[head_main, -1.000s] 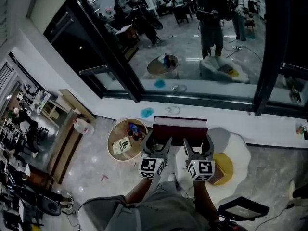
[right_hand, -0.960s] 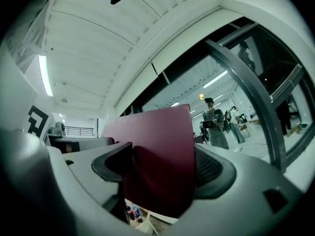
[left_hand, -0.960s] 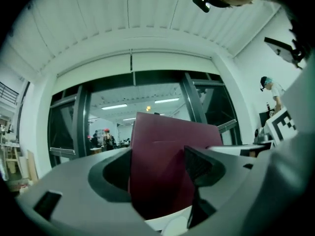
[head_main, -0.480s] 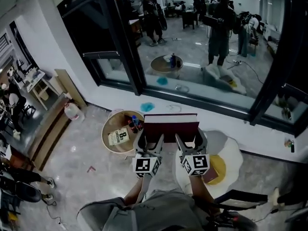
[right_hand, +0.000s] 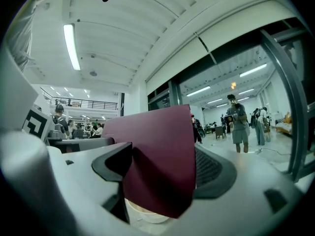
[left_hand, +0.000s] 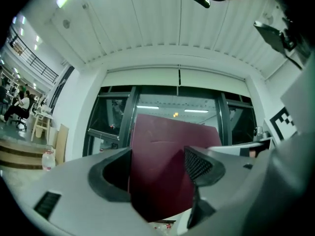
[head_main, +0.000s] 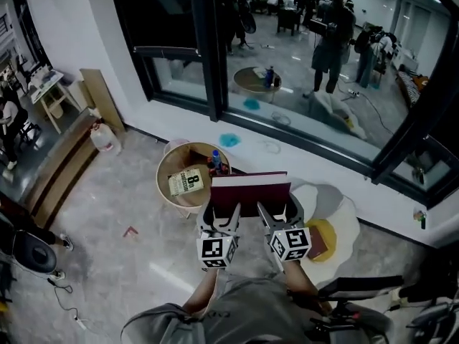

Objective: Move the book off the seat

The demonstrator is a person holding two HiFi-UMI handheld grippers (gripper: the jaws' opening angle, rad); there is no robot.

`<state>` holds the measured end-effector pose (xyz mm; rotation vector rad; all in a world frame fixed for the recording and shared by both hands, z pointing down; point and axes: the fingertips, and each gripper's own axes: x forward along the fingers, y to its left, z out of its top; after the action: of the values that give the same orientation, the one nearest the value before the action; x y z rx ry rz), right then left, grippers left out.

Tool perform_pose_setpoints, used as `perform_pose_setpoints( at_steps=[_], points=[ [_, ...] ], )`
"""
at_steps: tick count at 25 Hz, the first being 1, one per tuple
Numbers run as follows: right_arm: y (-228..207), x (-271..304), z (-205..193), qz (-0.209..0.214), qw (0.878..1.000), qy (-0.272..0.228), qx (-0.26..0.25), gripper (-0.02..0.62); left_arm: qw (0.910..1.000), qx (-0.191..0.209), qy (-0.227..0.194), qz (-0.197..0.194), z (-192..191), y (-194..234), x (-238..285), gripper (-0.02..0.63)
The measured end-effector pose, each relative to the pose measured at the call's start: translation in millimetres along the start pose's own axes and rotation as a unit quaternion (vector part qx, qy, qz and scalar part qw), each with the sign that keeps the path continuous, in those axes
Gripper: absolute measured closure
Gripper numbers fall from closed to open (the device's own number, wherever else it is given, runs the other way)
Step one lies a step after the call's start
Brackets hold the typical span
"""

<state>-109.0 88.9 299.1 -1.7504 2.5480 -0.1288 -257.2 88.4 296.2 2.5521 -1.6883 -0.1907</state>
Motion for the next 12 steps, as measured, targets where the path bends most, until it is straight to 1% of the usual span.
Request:
perform_pose_setpoints(
  at_steps=[3,6,8,12],
  points=[
    [34.6,13.4,-6.3,0.021,1.000,0.005,-0.005,0.230,0.9998,-0.006,-0.010,0.018,1.5,32.6,-21.3,0.270],
    [68.8,33.6,-7.0,0.054,0.998,0.011,-0.020,0.230,0.9982,-0.017,-0.024,0.052,6.3,66.1,-39.4,0.270],
    [88.5,48.8,-6.8,0.077,0.997,0.016,-0.027,0.230,0.9968,-0.017,-0.028,0.073,9.8,86.2,-47.4,0.270],
    [118.1,82.9,-14.6,0.115,0.993,0.017,-0.021,0.230,0.9940,-0.017,-0.027,0.105,8.5,125.1,-53.9,0.270]
  ],
)
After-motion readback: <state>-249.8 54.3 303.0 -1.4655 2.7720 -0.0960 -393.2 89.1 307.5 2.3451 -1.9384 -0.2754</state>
